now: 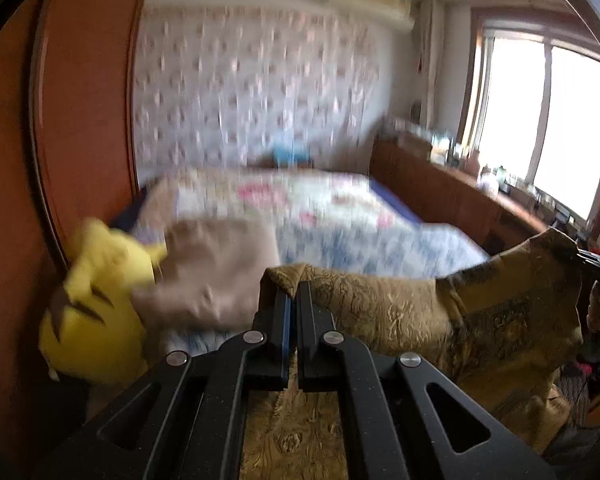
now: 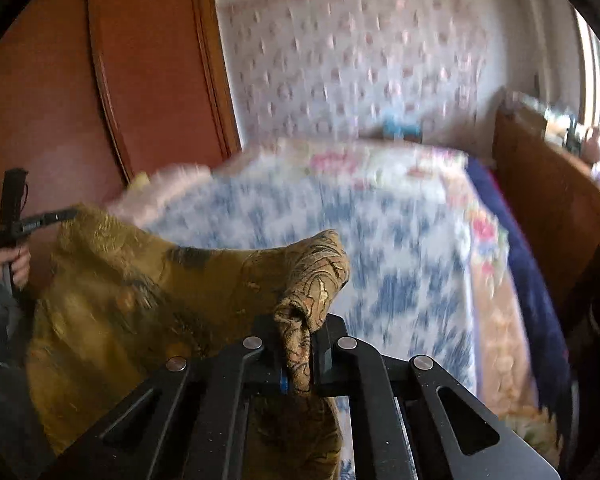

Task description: Fold small clothes

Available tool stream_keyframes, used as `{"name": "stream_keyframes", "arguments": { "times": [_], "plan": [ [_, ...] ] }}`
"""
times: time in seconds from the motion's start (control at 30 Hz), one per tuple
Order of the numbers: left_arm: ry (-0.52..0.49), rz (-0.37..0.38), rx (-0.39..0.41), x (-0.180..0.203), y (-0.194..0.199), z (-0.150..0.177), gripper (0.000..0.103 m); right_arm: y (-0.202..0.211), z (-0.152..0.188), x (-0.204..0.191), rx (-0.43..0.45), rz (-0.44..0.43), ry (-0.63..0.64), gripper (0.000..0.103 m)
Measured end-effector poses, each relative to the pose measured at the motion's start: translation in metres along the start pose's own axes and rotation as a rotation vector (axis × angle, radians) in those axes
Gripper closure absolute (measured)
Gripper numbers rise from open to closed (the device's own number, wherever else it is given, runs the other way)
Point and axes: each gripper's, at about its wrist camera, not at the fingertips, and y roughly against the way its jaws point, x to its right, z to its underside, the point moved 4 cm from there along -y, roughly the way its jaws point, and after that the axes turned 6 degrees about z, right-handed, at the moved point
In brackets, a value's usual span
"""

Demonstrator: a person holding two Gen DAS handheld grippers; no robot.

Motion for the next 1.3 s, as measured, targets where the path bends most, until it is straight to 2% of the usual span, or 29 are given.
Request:
{"name": "stream_keyframes", "arguments": {
  "times": [0.13,0.3,0.47,0.6,0.77,0.87,1.13,1.23,1.27,1.3],
  "plan": [
    [-0.024,-0.006,0.17,0.007,0.049,-0.048,0.1,0.055,-0.043,-0.016,0.152,-0.015,0.044,0.096],
    [-0.071,-0.036,0.303,0.004,0.082,-0.101,0.101,0.119,-0.101,-0.029,0.316,-0.029,0.091,0.096],
    [-0.112,-0.061,0.372,-0.001,0.09,-0.147,0.1,0.161,-0.152,-0.036,0.428,0.002,0.149,0.096],
    [-0.125,-0.088,0.389,-0.005,0.076,-0.174,0.101,0.168,-0.186,-0.033,0.453,0.057,0.182,0.096],
    [-0.107,-0.13,0.362,-0.018,0.045,-0.185,0.101,0.137,-0.209,-0.017,0.388,0.113,0.143,0.096],
    [-0.095,-0.147,0.318,-0.026,0.02,-0.185,0.1,0.096,-0.212,-0.013,0.317,0.136,0.103,0.096],
    [-0.058,-0.193,0.103,-0.062,-0.085,-0.146,0.1,-0.002,-0.2,-0.012,0.146,0.189,0.084,0.096],
    [-0.046,-0.216,0.044,-0.069,-0.118,-0.128,0.1,-0.043,-0.194,-0.007,0.082,0.228,0.06,0.096],
    [-0.045,-0.225,0.027,-0.071,-0.128,-0.122,0.1,-0.058,-0.192,-0.005,0.055,0.231,0.045,0.095],
    [-0.04,-0.234,0.001,-0.073,-0.138,-0.115,0.1,-0.067,-0.198,-0.012,0.032,0.237,0.038,0.086]
  ]
}}
